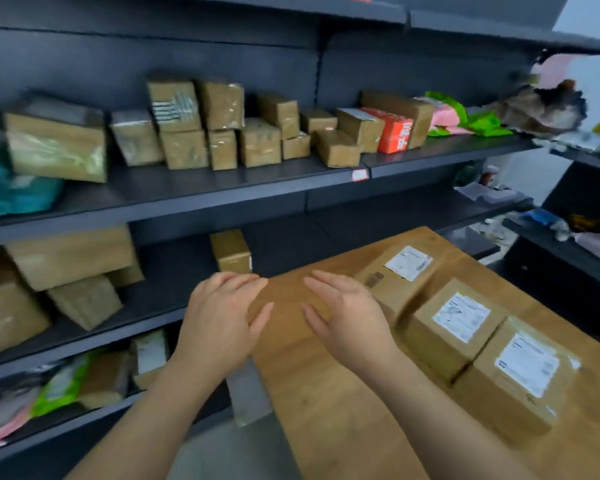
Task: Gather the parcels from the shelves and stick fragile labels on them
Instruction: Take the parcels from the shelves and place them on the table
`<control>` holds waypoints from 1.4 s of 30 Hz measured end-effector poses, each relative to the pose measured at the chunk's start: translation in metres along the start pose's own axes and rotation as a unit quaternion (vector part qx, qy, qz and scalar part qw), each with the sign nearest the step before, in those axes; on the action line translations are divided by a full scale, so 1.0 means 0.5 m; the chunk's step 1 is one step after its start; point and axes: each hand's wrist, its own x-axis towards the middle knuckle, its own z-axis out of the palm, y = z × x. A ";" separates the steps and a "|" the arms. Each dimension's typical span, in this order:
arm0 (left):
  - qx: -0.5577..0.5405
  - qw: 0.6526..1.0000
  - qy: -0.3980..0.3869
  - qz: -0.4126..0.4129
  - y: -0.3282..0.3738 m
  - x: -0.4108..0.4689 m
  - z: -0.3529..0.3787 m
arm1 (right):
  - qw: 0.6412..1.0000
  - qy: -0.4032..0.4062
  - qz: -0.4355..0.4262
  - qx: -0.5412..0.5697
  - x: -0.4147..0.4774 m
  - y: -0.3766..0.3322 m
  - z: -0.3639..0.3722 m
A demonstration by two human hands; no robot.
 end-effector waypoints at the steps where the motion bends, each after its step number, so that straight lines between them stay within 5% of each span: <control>1: 0.011 1.000 0.006 -0.021 -0.040 -0.019 -0.028 | 1.000 0.002 -0.023 0.009 0.020 -0.047 0.016; 10: 0.099 0.977 0.069 -0.179 -0.397 -0.261 -0.296 | 0.971 -0.020 -0.192 0.140 0.130 -0.532 0.160; 18: 0.181 0.920 0.119 -0.326 -0.616 -0.488 -0.509 | 0.908 -0.059 -0.329 0.254 0.162 -0.929 0.258; 42: 0.397 0.621 0.232 -0.635 -1.068 -1.006 -0.937 | 0.622 -0.151 -0.632 0.437 0.120 -1.973 0.476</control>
